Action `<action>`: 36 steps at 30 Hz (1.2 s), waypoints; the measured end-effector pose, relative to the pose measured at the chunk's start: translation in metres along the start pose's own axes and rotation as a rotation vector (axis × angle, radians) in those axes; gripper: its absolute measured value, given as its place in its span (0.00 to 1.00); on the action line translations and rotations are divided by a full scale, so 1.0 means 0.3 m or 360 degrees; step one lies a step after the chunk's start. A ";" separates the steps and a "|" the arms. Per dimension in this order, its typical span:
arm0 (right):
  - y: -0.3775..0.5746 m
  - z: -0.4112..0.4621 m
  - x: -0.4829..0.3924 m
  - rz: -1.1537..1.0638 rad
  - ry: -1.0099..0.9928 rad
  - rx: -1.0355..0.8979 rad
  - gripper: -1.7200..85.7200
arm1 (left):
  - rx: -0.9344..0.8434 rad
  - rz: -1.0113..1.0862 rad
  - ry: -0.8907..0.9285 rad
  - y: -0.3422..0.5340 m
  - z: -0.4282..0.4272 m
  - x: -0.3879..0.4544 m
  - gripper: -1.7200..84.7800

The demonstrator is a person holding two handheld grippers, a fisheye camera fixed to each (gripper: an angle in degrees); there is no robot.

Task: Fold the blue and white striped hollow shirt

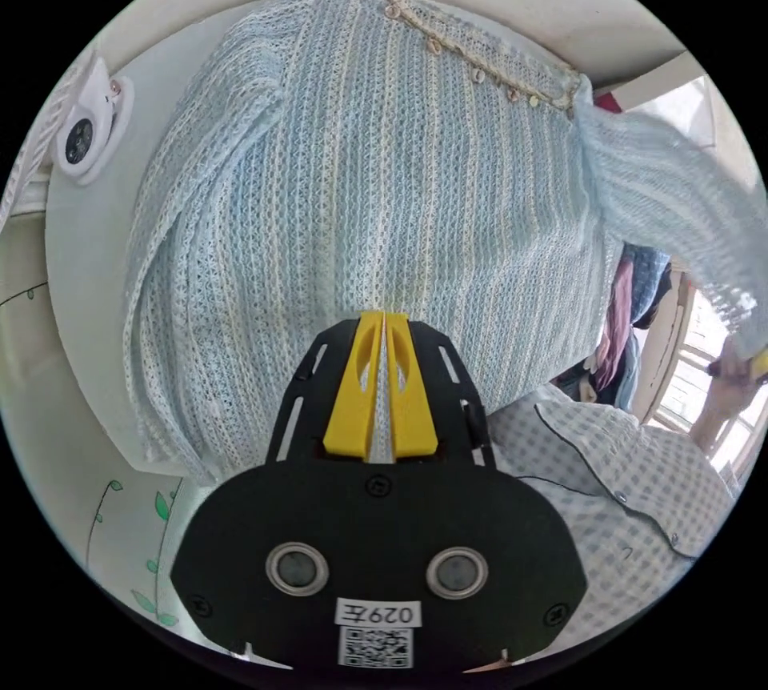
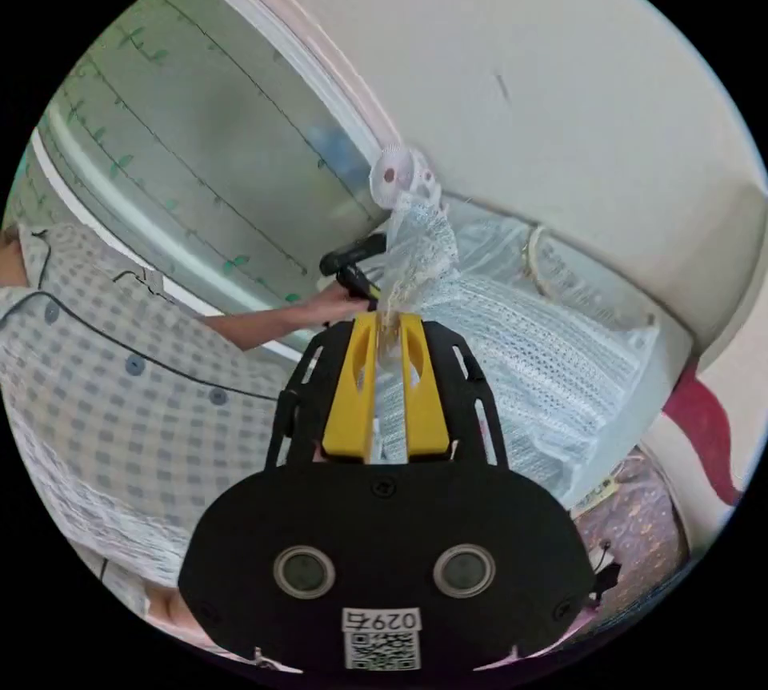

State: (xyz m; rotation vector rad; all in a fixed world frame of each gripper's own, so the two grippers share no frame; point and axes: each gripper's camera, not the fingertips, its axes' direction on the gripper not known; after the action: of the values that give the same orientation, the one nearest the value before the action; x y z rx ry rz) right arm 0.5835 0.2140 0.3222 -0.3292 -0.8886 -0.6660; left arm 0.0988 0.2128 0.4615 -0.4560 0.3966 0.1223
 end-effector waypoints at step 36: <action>-0.489 -0.019 0.784 0.0822 0.0891 0.0224 0.01 | 0.0090 0.0082 0.0080 0.052 -0.148 -0.190 0.16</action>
State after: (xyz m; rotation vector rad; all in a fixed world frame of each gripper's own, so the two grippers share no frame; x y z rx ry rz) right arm 0.5963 0.0073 0.5065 -0.2140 -0.2873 -0.1901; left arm 0.0282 0.2052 0.4414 -0.3938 0.4601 0.1495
